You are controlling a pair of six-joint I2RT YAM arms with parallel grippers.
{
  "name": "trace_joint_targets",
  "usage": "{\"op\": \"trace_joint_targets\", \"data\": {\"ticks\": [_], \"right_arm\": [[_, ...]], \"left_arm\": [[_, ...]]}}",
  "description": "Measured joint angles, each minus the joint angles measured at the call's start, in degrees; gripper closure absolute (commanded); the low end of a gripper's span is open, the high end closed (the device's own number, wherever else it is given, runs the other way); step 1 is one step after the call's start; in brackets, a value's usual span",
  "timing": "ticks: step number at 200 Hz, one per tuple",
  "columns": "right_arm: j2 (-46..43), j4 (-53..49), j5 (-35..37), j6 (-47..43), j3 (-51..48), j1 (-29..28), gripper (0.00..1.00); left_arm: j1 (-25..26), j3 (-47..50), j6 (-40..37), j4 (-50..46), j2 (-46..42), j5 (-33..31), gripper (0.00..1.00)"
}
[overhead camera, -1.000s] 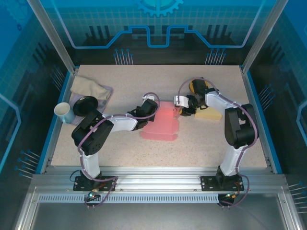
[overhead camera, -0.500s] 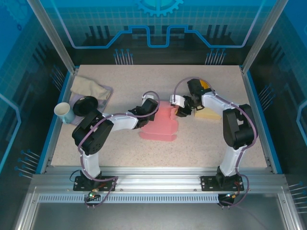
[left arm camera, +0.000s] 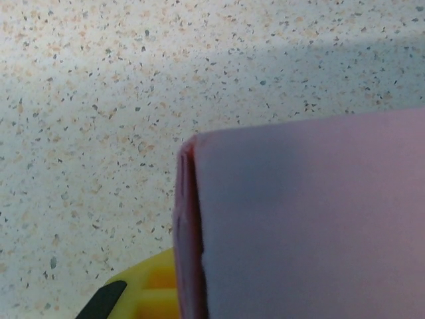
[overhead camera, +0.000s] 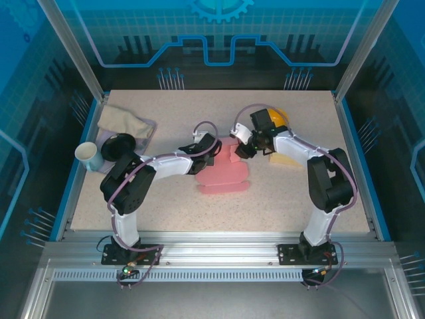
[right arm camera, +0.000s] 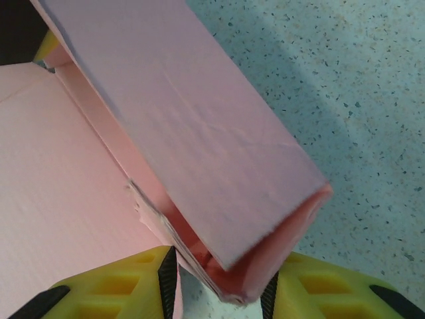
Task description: Fold the paper box
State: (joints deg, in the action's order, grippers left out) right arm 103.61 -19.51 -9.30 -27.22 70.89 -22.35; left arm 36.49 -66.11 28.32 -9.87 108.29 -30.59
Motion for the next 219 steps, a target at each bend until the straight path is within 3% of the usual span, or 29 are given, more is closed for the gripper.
{"op": "trace_joint_targets", "data": {"ticks": [67,149,219], "right_arm": [[0.3,6.1,9.4,9.7,-1.0,-4.0,0.62],[2.3,12.3,13.8,20.8,-2.8,-5.7,0.66],[1.1,16.9,28.0,22.2,-8.5,-10.8,0.69]], "left_arm": [[-0.4,-2.8,5.2,-6.3,0.1,2.6,1.0],[-2.3,-4.7,9.4,-11.2,-0.4,9.0,1.0],[-2.8,-6.4,12.3,-15.3,-0.4,13.1,1.0]]}}
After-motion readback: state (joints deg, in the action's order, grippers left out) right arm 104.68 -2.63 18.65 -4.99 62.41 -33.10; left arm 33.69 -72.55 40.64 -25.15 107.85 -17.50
